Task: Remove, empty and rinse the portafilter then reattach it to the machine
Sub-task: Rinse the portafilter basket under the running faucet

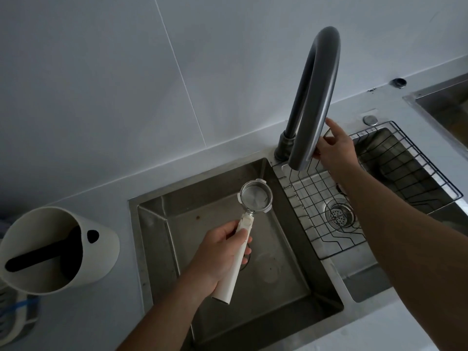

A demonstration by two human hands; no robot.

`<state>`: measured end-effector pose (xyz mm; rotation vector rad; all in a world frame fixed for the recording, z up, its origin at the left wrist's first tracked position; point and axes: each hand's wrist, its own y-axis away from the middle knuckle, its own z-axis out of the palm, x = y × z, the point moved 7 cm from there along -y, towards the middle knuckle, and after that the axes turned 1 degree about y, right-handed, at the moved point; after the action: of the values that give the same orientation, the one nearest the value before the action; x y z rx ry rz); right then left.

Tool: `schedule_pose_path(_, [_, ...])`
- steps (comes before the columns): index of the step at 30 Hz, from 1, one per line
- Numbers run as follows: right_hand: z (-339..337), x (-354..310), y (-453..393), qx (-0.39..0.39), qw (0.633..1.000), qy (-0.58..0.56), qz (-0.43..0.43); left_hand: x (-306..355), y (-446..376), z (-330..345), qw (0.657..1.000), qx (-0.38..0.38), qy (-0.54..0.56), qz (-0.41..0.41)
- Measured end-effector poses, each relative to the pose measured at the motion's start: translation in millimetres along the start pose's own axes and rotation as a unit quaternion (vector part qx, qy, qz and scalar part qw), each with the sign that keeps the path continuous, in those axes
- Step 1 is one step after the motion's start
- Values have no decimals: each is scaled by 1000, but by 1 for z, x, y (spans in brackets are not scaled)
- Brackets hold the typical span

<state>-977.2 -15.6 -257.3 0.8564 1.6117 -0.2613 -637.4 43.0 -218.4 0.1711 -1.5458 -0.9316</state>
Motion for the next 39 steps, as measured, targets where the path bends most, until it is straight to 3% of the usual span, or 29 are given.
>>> schedule_pose_path(6, [-1,1,7,28,1000,4,5,0,3,1,1000,-13,-5,7])
schedule_pose_path(12, [-7,7,16,123,991,-32,32,1,7,3,1000,-20,1,12])
schedule_pose_path(20, [-2,-3,30,179,982,46,20,-1,11,-6,1000,-24,-13,7])
schedule_pose_path(25, [3,1,32,128,990,44,31,-4,14,-11,1000,-12,11,1])
schedule_pose_path(30, [2,20,48,67,995,-29,71,-3,21,-13,999,-1,48,-1])
schedule_pose_path(39, [15,25,190,-23,996,-15,90,-3,45,-23,992,18,121,6])
